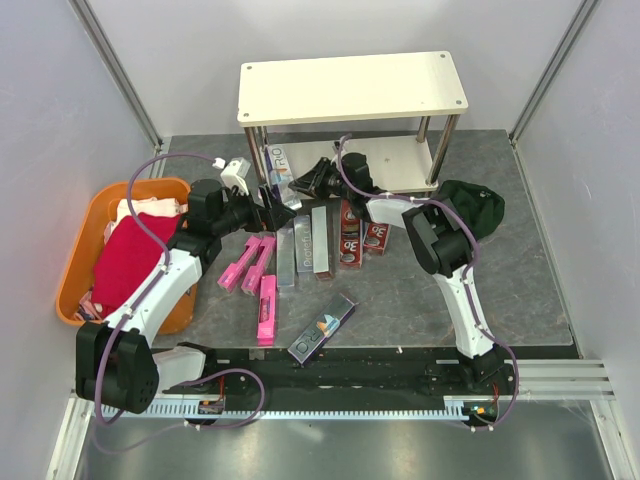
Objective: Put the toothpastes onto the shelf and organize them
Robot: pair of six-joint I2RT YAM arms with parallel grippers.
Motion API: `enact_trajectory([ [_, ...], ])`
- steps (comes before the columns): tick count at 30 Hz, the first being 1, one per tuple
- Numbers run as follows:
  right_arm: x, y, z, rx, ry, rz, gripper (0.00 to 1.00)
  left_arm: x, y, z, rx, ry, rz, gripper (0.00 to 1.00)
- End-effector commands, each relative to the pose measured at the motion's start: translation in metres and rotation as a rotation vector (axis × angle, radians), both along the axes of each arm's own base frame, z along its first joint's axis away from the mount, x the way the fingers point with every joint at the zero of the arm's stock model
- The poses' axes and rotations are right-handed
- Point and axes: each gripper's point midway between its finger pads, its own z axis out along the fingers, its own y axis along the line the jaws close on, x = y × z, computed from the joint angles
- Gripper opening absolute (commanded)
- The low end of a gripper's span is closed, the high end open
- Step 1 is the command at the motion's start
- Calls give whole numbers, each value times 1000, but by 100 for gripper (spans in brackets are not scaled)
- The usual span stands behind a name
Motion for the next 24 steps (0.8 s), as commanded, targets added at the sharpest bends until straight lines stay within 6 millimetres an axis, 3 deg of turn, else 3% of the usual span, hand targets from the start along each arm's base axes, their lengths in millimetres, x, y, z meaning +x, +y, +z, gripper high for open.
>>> enact_trajectory([
  [1, 19, 3, 30, 100, -51, -83, 12, -2, 4, 2, 34, -37, -5, 100],
  [10, 19, -19, 48, 124, -82, -206, 5, -1, 4, 3, 35, -38, -1, 100],
  [16, 13, -33, 44, 125, -78, -273, 4, -1, 4, 0, 37, -30, -1, 100],
  [24, 22, -30, 46, 165, -70, -317, 4, -1, 5, -1, 40, -31, 2, 100],
])
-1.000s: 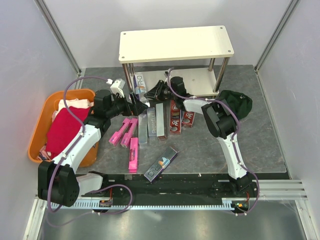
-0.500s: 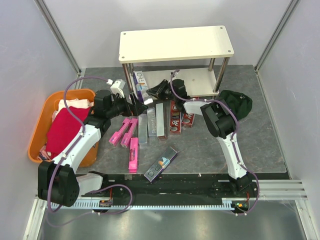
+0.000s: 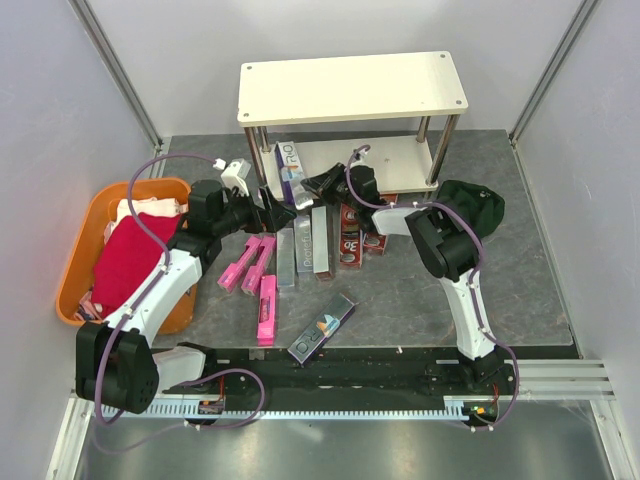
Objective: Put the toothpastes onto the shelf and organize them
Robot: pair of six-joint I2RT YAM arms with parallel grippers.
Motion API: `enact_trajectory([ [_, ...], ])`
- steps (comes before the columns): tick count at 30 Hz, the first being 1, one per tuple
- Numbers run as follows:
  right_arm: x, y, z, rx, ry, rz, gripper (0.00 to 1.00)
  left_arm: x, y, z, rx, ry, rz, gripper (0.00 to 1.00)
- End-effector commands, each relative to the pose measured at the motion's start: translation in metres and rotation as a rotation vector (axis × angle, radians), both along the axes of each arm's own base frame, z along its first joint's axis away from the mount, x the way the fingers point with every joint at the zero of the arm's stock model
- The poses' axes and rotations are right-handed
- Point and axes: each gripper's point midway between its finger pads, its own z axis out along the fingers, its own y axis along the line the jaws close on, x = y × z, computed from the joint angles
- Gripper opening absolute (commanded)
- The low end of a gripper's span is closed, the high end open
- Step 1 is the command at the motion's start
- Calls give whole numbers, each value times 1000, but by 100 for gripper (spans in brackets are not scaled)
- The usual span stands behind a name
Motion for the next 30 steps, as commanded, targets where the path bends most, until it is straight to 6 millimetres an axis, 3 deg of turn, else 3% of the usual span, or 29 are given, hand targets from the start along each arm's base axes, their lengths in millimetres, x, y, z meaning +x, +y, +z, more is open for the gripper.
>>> enact_trajectory([
  [1, 12, 4, 47, 90, -92, -63, 3, 1, 4, 3, 33, -44, 4, 100],
  [4, 17, 11, 50, 91, -95, -80, 4, 0, 4, 3, 33, -44, 4, 100],
  [5, 22, 17, 61, 102, -112, -70, 4, 1, 4, 3, 33, -44, 4, 100],
  [7, 21, 29, 47, 75, -83, -42, 4, 1, 4, 4, 34, -48, 4, 100],
  [8, 23, 35, 53, 86, -94, -32, 4, 0, 4, 4, 33, -46, 2, 100],
  [13, 23, 46, 40, 63, -72, -5, 9, -1, 5, 7, 33, -57, 8, 100],
  [17, 17, 48, 40, 61, -73, 20, 21, -1, 6, 7, 34, -57, 10, 100],
  [24, 10, 47, 54, 70, -126, 47, 61, -3, 6, 7, 33, -59, 8, 100],
  [30, 3, 39, 73, 32, -160, 41, 68, -5, 6, 6, 29, -54, 9, 100],
])
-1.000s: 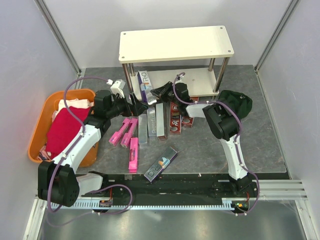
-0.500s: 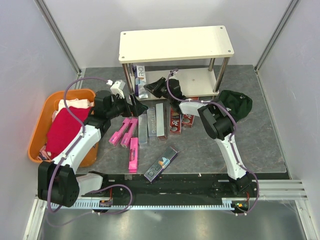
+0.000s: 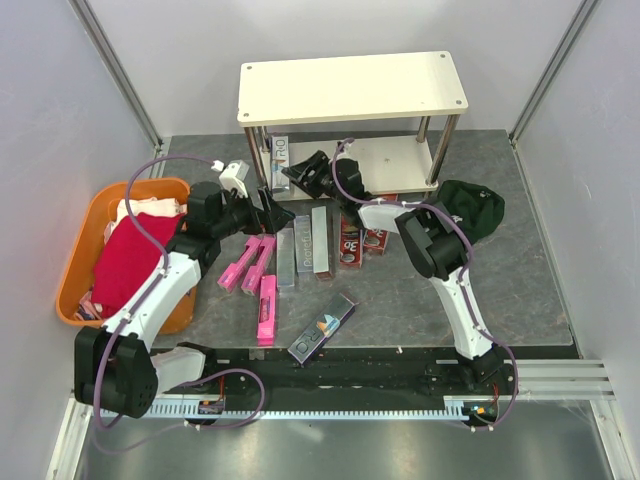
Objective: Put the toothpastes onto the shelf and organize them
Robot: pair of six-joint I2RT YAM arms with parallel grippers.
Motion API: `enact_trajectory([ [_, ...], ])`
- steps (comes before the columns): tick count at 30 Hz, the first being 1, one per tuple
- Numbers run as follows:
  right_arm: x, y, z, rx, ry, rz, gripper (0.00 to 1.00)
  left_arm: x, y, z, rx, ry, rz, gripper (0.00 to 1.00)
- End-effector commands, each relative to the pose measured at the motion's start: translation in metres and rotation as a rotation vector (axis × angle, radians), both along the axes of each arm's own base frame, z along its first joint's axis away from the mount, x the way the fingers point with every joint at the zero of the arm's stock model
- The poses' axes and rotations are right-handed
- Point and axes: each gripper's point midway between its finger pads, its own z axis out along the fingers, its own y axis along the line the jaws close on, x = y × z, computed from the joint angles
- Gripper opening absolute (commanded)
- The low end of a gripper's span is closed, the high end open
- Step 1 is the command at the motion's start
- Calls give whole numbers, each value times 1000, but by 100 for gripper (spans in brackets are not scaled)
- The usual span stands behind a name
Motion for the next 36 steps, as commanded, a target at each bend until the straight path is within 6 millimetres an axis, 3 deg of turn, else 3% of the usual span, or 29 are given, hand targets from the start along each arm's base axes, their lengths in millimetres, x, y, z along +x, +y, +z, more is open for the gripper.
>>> enact_trajectory([
  [1, -11, -7, 53, -17, -122, 2, 69, -3, 2, 7, 20, -48, -8, 100],
  [2, -14, -12, 43, -56, -97, -6, 72, -3, 2, 8, 19, -49, -7, 100],
  [3, -16, -18, 54, -79, -130, -16, 73, -3, 3, 7, 18, -45, -5, 100],
  [5, -24, -27, 45, -132, -109, -26, 76, -4, 4, 5, 17, -38, 4, 100],
  [6, -27, -33, 59, -140, -131, -36, 76, -3, 4, 4, 17, -33, 8, 100],
  [8, -36, -44, 47, -210, -115, -42, 78, -4, 4, 3, 13, -26, 7, 100],
  [9, -41, -48, 61, -211, -134, -49, 79, -5, 3, 2, 10, -20, 3, 100],
  [10, -48, -56, 50, -239, -118, -52, 79, -6, 2, 1, 9, -18, -2, 100],
  [11, -54, -61, 61, -240, -126, -54, 80, -7, 0, -1, 4, -10, -13, 100],
  [13, -66, -70, 53, -273, -111, -49, 80, -10, -4, -3, 2, 2, -28, 100],
  [14, -73, -76, 65, -275, -117, -52, 80, -13, -5, -8, 6, 12, -28, 100],
  [15, -82, -82, 56, -296, -103, -47, 80, -16, -9, -9, 10, 17, -35, 100],
  [16, -89, -88, 53, -328, -98, -40, 81, -19, -11, -13, 18, 24, -37, 100],
  [17, -97, -95, 69, -332, -124, -47, 81, -22, -12, -19, 31, 35, -27, 100],
  [19, -114, -111, 57, -383, -97, -55, 83, -31, -19, -24, 47, 38, -41, 100],
  [20, -123, -123, 71, -396, -120, -76, 86, -34, -18, -32, 61, 50, -31, 100],
  [21, -133, -132, 60, -426, -100, -77, 87, -40, -23, -34, 69, 50, -43, 100],
  [23, -150, -147, 70, -452, -114, -87, 91, -45, -25, -44, 91, 65, -44, 100],
  [24, -159, -155, 60, -477, -98, -85, 91, -51, -30, -48, 98, 70, -62, 100],
  [26, -172, -170, 65, -504, -97, -103, 96, -55, -35, -57, 129, 82, -69, 100],
  [28, -184, -184, 53, -551, -72, -118, 98, -65, -49, -71, 163, 107, -111, 100],
  [29, -189, -189, 63, -542, -97, -129, 98, -65, -50, -76, 185, 113, -104, 100],
  [30, -194, -196, 55, -557, -85, -138, 98, -70, -58, -82, 202, 125, -126, 100],
  [31, -198, -201, 60, -554, -93, -153, 98, -71, -61, -90, 222, 143, -131, 100],
  [36, -208, -214, 49, -584, -68, -170, 98, -80, -72, -108, 292, 161, -153, 100],
])
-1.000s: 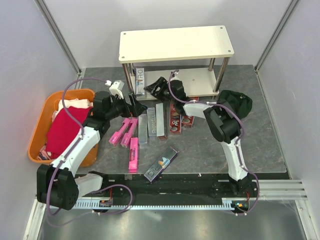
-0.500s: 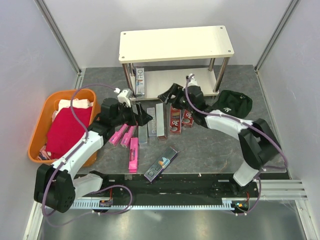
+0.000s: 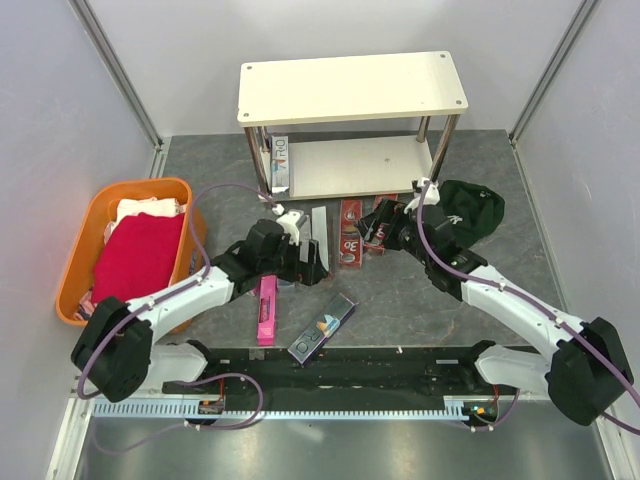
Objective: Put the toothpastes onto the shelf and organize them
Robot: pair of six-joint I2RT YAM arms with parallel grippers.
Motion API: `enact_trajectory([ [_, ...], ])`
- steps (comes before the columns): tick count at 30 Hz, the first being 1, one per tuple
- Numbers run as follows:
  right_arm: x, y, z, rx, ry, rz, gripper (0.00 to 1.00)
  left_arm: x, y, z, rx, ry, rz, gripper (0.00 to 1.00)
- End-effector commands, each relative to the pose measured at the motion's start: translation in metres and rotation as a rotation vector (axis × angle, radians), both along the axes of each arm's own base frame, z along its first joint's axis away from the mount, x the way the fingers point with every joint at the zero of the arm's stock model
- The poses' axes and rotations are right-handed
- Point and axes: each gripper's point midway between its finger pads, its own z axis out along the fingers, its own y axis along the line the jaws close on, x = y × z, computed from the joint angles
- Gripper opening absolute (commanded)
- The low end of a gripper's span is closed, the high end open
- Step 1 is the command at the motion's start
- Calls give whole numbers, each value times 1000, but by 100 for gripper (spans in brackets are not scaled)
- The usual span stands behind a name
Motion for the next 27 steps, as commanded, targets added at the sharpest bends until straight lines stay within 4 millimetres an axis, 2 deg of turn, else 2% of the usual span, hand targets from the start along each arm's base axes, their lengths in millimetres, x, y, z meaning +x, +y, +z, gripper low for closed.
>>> enact_trajectory([
  [1, -6, -16, -18, -72, 34, -39, 98, 4, -3, -9, 84, -31, 4, 100],
  [5, -7, -16, -23, -81, 50, -33, 98, -7, -18, -24, 123, -6, -81, 100],
  [6, -7, -16, -22, -80, 50, -35, 98, -14, -25, -33, 143, 12, -118, 100],
  [9, -3, -16, -21, -84, 49, -32, 98, -26, -40, -37, 157, 8, -180, 100],
  [11, -4, -19, -29, -105, 72, -37, 98, -35, -49, -36, 153, -2, -207, 100],
  [18, -2, -22, -35, -112, 88, -40, 98, -53, -67, -35, 158, -17, -257, 100],
  [23, -2, -24, -41, -117, 108, -41, 98, -66, -77, -55, 252, -5, -303, 99],
  [27, -2, -27, -43, -121, 115, -45, 98, -70, -85, -62, 320, -21, -314, 92],
])
